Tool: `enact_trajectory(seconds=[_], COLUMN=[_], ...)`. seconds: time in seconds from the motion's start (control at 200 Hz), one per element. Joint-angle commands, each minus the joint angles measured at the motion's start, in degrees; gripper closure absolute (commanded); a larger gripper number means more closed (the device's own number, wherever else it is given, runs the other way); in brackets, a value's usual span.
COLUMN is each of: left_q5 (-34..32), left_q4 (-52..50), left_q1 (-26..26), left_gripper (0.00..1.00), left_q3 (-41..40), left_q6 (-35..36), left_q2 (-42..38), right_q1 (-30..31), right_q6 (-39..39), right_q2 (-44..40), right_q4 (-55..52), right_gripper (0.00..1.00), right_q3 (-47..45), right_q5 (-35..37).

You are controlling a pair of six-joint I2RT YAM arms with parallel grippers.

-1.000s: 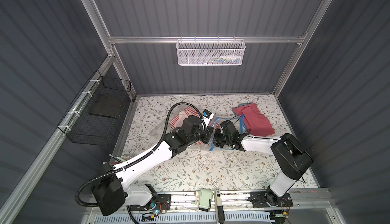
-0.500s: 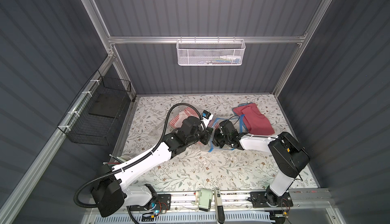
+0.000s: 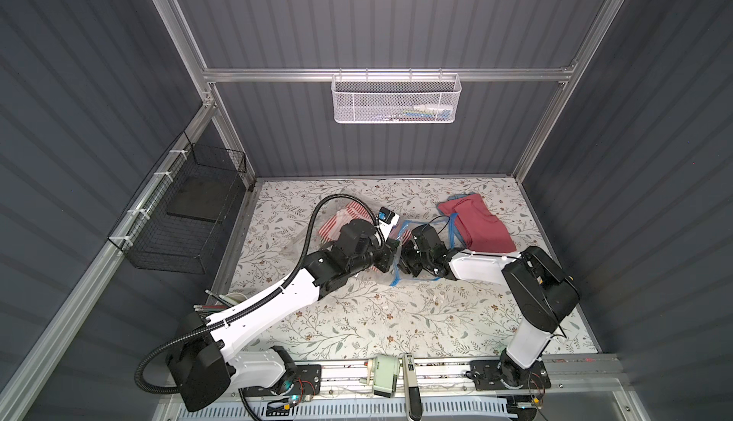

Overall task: Take the tank top out of the vacuum bag
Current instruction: Take out the tank top from the vacuum bag.

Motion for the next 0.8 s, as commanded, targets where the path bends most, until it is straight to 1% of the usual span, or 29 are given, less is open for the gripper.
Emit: enact_trajectory(seconds=[0.0,0.475,0.795], left_q5=[-0.2,-0.2,-0.6], left_q4=[0.4,0.0,-0.6], left_q1=[0.1,0.1,0.1], left_gripper=[1.00,1.00,1.00], left_q3=[-0.4,0.1,0.0], left_q6=[0.5,0.8,1.0], left_q2=[-1.3,-0.9,-1.2], right_q1=[-0.3,-0.3,-0.2], right_q6=[-1.0,-1.9,-1.9], right_q2=[1.5,4.7,5.5], right_q4=[-1.6,-2.7,-2.2], right_gripper=[0.68,0.68,0.69], right_q3=[1.7,4.9,4.5], right_q5=[0.9,0.8,-0.1])
